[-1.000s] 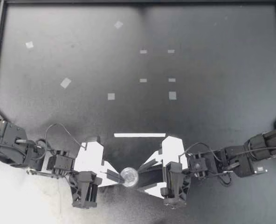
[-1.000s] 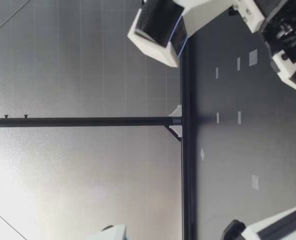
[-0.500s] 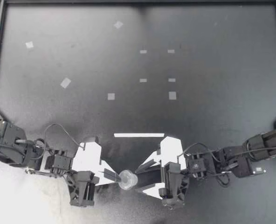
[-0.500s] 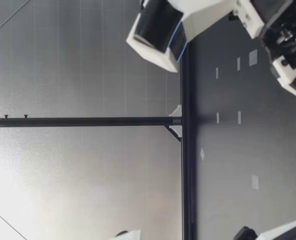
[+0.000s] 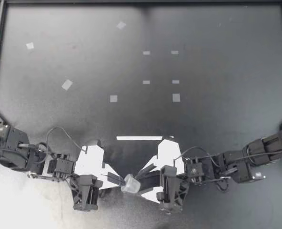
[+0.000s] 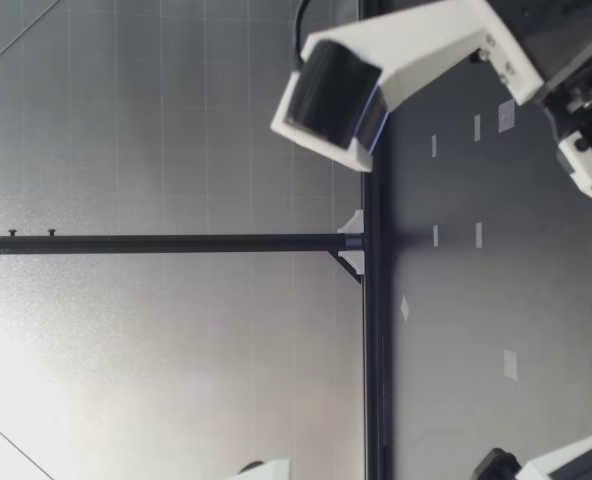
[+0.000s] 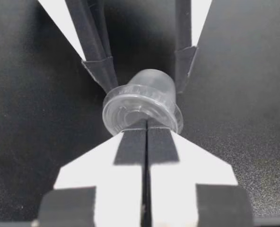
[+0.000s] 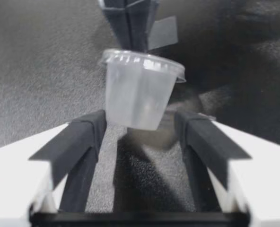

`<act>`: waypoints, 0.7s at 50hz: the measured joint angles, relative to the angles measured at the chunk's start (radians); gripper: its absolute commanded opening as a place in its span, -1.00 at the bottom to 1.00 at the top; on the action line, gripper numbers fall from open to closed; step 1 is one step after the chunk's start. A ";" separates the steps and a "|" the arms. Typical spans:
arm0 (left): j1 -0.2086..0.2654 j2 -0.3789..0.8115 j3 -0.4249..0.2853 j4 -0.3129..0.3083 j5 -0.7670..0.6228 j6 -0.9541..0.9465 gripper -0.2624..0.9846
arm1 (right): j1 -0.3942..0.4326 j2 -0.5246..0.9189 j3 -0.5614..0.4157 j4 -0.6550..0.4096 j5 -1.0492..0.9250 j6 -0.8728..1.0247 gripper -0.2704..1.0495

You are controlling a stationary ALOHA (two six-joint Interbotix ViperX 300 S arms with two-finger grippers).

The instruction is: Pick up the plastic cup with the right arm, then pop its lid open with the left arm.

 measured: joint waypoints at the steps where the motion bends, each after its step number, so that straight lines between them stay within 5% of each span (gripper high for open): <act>1: 0.000 0.000 0.000 0.000 0.000 0.000 -0.79 | 0.000 0.002 -0.002 0.006 0.005 0.000 0.41; 14: 0.000 -0.002 0.000 0.000 -0.002 0.000 -0.79 | -0.002 0.006 -0.064 0.025 0.104 -0.005 0.37; 35: 0.000 -0.018 0.008 0.000 0.006 -0.020 -0.79 | -0.003 0.006 -0.058 0.002 0.118 -0.012 -0.12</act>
